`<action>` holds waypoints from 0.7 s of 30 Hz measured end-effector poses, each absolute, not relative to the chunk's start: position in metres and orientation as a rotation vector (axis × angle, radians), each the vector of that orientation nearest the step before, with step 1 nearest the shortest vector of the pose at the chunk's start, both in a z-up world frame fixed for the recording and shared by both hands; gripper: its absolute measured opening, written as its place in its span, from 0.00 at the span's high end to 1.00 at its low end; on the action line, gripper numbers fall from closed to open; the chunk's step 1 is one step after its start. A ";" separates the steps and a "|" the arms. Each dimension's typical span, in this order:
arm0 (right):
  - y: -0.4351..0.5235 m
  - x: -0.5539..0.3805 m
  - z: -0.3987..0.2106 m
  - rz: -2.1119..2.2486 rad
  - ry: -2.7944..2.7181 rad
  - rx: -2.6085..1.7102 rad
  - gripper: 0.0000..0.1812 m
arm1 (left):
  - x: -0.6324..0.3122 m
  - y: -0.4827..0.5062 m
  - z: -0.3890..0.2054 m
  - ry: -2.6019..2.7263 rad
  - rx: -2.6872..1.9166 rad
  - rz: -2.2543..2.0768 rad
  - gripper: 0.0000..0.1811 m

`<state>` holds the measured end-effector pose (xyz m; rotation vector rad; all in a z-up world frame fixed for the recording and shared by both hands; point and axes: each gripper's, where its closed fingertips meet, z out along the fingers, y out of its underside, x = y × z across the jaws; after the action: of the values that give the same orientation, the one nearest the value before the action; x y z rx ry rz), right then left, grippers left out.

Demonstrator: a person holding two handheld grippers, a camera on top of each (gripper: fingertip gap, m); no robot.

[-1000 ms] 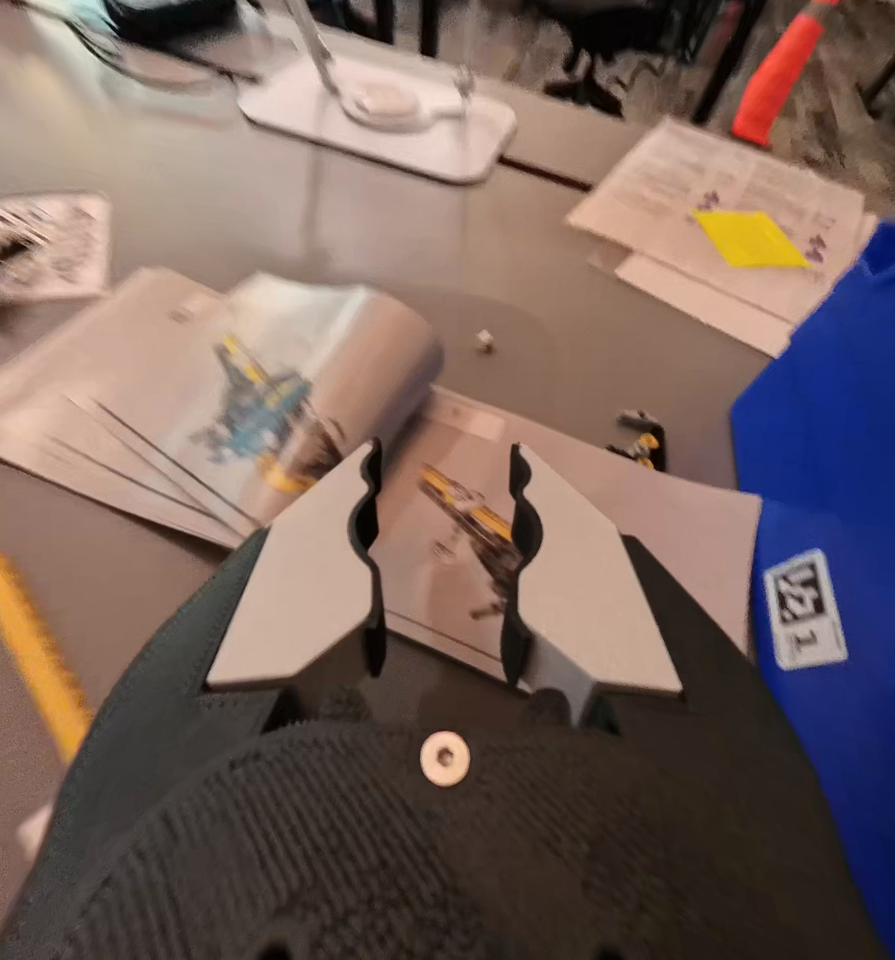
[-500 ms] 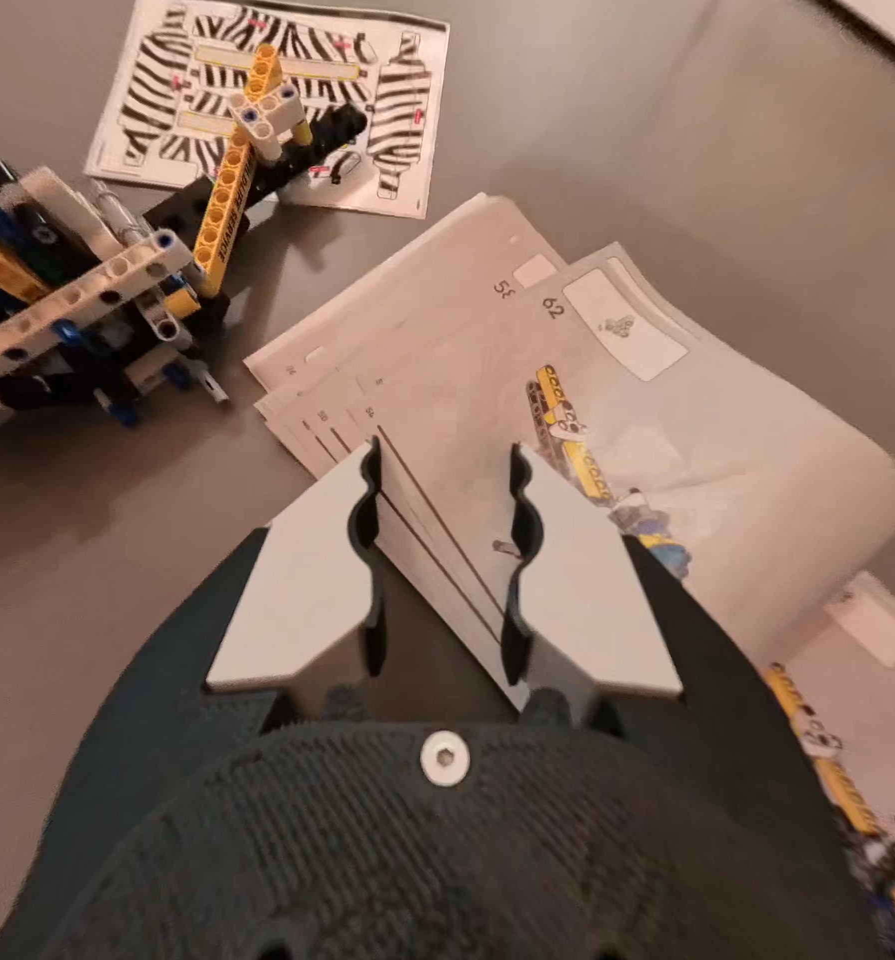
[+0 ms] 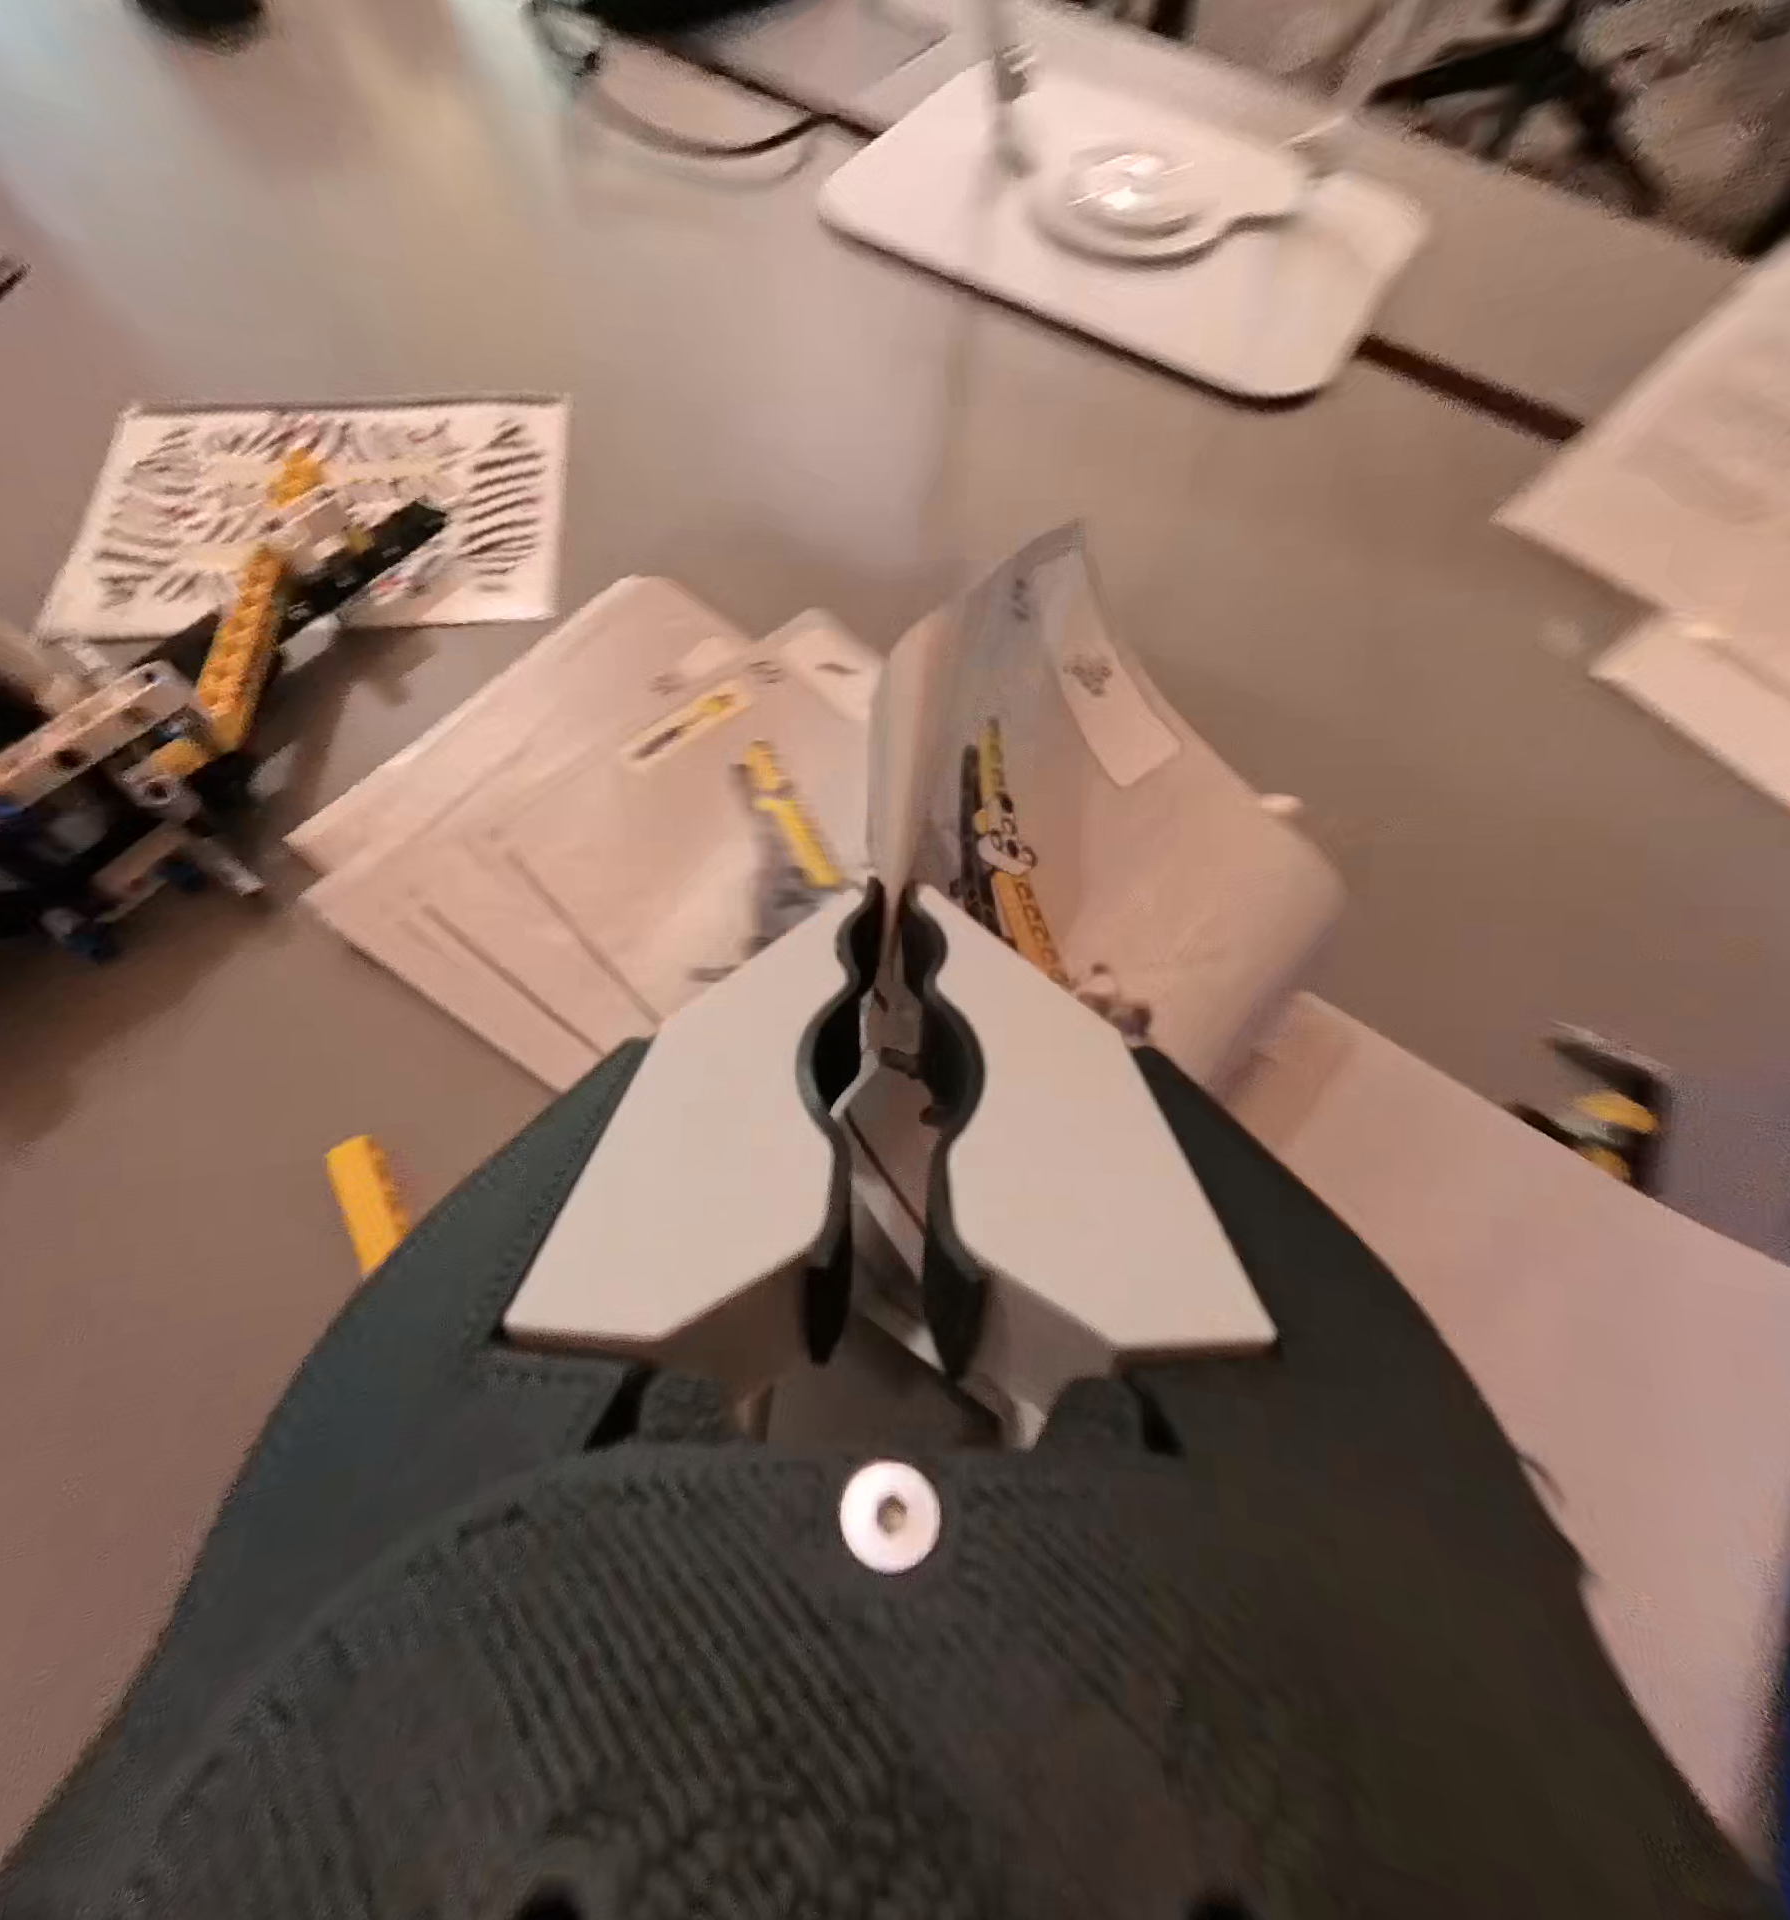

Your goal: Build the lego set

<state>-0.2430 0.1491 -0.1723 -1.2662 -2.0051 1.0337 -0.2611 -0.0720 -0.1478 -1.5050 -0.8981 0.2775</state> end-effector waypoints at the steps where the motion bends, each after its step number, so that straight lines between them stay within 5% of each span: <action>1: 0.168 -0.241 -0.165 1.012 -1.947 -1.288 0.98 | -0.261 -0.072 -0.148 -0.898 -1.504 0.277 0.80; 7: 0.261 -0.220 -0.136 0.941 -1.710 -1.427 0.77 | -0.260 -0.071 -0.147 -0.893 -1.508 0.277 0.80; 15: 0.258 -0.213 -0.081 1.160 -1.566 -1.283 0.76 | -0.261 -0.070 -0.149 -0.896 -1.517 0.294 0.80; 21: 0.223 -0.220 -0.094 1.260 -1.592 -1.136 0.76 | -0.261 -0.071 -0.148 -0.895 -1.513 0.287 0.80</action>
<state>-0.2195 0.2228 -0.0941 -1.1361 -1.5921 1.2598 -0.2607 -0.0705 -0.1482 -1.5131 -0.8953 0.2866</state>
